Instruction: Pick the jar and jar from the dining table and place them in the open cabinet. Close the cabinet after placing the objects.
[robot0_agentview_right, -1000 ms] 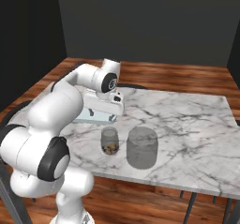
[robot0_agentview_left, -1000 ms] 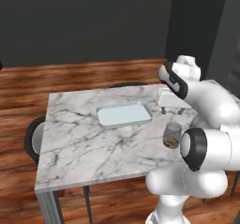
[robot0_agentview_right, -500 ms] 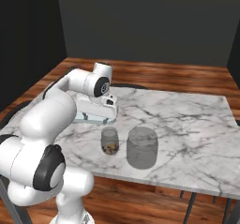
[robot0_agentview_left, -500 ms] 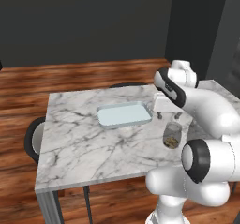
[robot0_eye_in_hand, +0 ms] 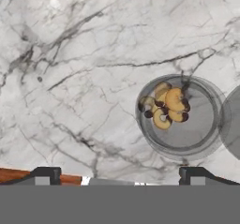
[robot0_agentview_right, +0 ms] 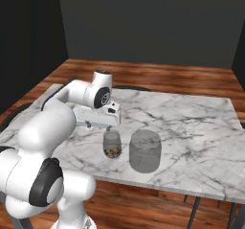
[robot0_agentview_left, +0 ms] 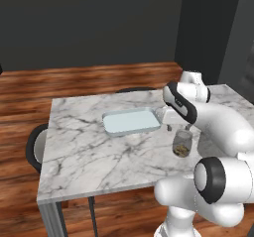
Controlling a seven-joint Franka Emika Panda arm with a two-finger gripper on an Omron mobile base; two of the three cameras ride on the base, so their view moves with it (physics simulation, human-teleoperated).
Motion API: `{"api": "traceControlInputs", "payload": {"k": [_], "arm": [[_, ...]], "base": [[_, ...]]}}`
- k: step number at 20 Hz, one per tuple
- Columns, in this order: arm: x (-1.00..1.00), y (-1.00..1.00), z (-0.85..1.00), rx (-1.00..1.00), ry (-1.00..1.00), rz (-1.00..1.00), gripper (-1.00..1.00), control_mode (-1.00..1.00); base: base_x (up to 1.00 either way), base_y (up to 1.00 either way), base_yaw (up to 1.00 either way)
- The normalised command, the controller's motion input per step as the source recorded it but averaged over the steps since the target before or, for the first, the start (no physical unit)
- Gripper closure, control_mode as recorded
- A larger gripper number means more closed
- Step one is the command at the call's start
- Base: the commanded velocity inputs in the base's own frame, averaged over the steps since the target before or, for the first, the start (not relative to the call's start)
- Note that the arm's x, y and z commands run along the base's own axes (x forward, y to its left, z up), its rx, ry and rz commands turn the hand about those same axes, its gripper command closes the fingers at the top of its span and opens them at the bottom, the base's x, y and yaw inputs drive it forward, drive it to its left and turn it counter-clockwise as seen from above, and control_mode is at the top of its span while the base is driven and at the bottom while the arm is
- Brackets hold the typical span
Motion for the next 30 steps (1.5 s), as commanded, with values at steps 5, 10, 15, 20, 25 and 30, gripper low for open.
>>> {"api": "traceControlInputs", "payload": {"k": [5, 10, 15, 20, 25, 30], "arm": [[0.20, -0.03, -0.06, -0.02, -0.03, 0.00, -1.00, -1.00], [0.14, -0.23, -0.03, 0.00, -0.02, 0.00, -1.00, -1.00], [0.05, -0.28, -0.05, 0.00, 0.00, 0.00, -1.00, -1.00], [0.02, -0.03, -0.19, -0.01, 0.00, 0.00, -1.00, -1.00], [0.28, 0.06, -0.19, -0.02, 0.00, 0.00, -1.00, -1.00], [0.02, 0.01, -0.02, 0.00, 0.00, 0.00, -1.00, -1.00]], "base": [[0.00, 0.00, 0.00], [0.00, 0.00, 0.00], [0.00, 0.00, 0.00], [0.00, 0.00, 0.00], [0.00, 0.00, 0.00], [0.00, 0.00, 0.00]]}}
